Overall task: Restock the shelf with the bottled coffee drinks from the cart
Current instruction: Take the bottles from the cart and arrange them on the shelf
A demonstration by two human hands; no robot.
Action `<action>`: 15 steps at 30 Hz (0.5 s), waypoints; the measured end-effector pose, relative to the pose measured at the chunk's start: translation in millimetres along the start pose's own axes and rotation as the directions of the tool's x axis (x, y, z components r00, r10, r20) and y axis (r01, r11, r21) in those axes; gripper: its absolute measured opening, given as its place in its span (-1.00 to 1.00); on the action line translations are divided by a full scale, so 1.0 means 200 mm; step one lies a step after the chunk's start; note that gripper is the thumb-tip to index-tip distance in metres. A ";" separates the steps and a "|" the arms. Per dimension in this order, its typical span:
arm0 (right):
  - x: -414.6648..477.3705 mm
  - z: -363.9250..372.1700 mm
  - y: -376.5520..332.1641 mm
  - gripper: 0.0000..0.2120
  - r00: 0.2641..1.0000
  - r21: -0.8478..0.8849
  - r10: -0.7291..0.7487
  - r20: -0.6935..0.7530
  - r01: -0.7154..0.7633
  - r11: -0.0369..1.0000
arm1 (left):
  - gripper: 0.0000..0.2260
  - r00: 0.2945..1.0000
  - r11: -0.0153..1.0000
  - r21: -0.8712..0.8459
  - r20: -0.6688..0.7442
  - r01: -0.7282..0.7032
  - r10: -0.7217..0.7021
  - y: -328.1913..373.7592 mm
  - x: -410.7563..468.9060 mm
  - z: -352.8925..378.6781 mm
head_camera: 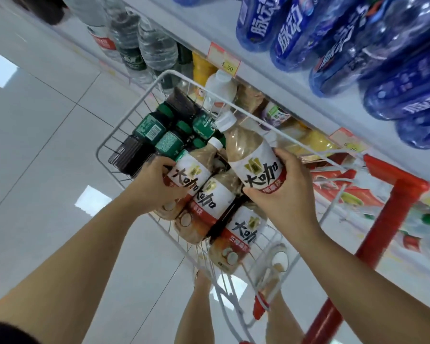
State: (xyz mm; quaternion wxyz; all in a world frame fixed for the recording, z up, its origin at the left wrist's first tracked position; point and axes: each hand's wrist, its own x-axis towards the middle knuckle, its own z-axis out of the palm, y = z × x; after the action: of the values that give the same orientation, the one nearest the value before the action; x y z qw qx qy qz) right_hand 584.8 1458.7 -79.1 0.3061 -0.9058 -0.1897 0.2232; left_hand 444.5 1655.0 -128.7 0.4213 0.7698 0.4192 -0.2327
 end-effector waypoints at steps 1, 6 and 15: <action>0.00 0.00 0.00 -0.24 1.000 0.006 0.010 0.003 -0.010 1.000 | -0.31 1.000 0.998 0.057 0.019 -0.004 0.003 0.00 0.01 0.00; 0.01 0.00 0.00 -0.23 0.999 0.047 0.042 0.015 -0.043 0.998 | -0.19 0.999 0.978 0.207 -0.032 -0.017 0.024 0.04 0.03 0.07; -0.12 -0.28 -0.18 -0.24 0.997 0.190 0.023 -0.076 -0.008 0.982 | -0.30 0.898 0.945 -0.178 -0.401 -0.273 0.184 0.35 -0.42 -0.11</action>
State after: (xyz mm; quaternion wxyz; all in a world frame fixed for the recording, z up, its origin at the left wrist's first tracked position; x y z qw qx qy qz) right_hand 586.7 1448.2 -9.3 0.3964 -0.8820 -0.1485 0.2071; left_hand 457.2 1615.4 -25.5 0.4429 0.7903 0.4229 0.0218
